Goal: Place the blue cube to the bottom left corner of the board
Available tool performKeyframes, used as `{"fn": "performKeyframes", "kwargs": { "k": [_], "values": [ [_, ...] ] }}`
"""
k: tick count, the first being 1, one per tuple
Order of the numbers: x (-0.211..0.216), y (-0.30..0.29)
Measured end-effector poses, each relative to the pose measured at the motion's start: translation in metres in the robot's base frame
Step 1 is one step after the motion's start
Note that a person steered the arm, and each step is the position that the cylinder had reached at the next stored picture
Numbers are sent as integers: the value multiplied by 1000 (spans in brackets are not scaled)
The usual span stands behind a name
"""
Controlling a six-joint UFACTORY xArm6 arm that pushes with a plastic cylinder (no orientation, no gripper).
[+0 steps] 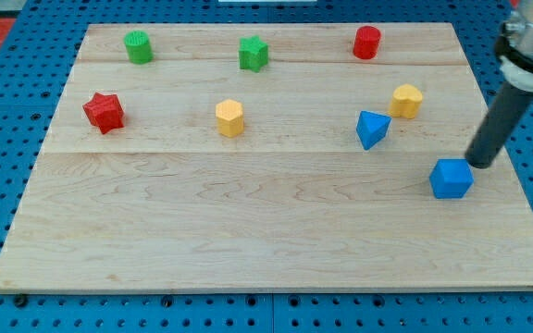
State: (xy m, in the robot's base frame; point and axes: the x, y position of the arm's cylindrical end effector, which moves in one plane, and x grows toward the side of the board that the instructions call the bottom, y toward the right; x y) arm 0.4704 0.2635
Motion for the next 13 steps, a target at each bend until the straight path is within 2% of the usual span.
{"fn": "performKeyframes", "kwargs": {
  "k": [1,2,5,6,7,8,9,10,11,12,13],
  "values": [
    [33,-50],
    [47,-124],
    [47,-156],
    [41,-210],
    [37,-146],
    [26,-164],
    [24,-249],
    [25,-242],
    [8,-210],
    [-21,-229],
    [-16,-299]
  ]
}}
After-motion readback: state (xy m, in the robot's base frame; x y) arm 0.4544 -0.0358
